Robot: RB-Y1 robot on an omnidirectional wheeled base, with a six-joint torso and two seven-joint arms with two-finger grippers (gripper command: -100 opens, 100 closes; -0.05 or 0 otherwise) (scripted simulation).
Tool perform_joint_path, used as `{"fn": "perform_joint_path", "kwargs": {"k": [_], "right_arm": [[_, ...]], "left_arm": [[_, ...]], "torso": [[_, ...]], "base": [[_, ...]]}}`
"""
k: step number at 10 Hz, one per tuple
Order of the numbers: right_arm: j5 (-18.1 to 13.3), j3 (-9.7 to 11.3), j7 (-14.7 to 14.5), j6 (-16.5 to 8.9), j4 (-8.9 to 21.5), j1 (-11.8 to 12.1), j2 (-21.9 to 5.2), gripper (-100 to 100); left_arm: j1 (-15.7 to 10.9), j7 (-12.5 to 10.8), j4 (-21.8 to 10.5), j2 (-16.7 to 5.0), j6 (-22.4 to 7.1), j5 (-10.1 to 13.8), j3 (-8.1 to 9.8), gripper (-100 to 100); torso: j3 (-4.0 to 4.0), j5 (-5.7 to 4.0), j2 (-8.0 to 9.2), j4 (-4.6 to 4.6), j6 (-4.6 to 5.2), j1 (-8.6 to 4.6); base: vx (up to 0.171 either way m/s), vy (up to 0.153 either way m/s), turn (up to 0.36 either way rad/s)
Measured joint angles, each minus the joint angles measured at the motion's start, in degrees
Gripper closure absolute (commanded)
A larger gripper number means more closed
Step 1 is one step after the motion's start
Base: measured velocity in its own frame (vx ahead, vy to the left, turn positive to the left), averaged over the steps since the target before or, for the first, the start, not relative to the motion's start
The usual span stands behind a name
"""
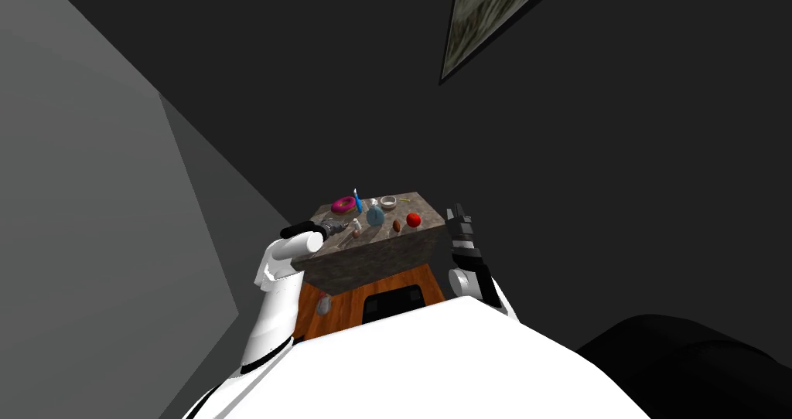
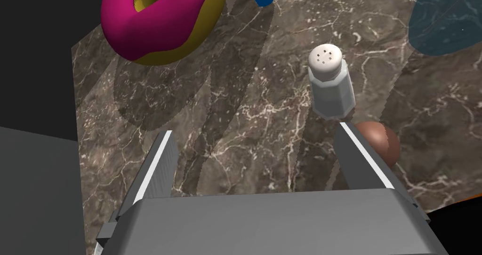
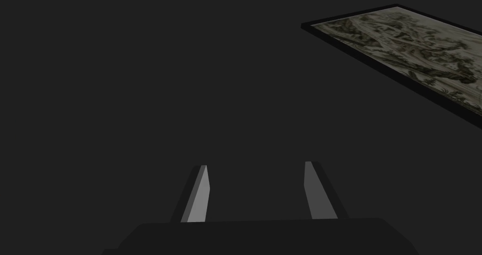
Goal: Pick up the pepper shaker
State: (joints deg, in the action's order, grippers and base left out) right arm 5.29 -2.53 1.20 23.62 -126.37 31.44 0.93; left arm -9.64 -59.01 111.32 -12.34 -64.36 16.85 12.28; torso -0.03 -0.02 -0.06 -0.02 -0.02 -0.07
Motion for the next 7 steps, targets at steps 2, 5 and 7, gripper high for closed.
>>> {"fn": "perform_joint_path", "kwargs": {"k": [2,5,7], "right_arm": [[0.0,0.0,0.0,0.0,0.0,0.0,0.0,0],[0.0,0.0,0.0,0.0,0.0,0.0,0.0,0],[0.0,0.0,0.0,0.0,0.0,0.0,0.0,0]], "left_arm": [[-1.2,-1.8,-1.1,0.1,-3.5,0.3,0.13,-100],[-2.8,-3.9,-2.8,0.3,-7.6,0.3,0.0,-100],[-3.9,-5.4,-3.9,0.4,-10.5,0.3,-0.03,-100]], "torso": [[-0.02,-0.01,-0.04,-0.01,0.0,-0.04],[0.0,0.0,0.0,0.0,-0.01,0.03],[-0.01,0.0,-0.02,-0.01,-0.01,0.02]], "base": [[0.03,-0.027,-0.03],[0.018,-0.013,-0.02],[0.03,-0.009,-0.025]]}}
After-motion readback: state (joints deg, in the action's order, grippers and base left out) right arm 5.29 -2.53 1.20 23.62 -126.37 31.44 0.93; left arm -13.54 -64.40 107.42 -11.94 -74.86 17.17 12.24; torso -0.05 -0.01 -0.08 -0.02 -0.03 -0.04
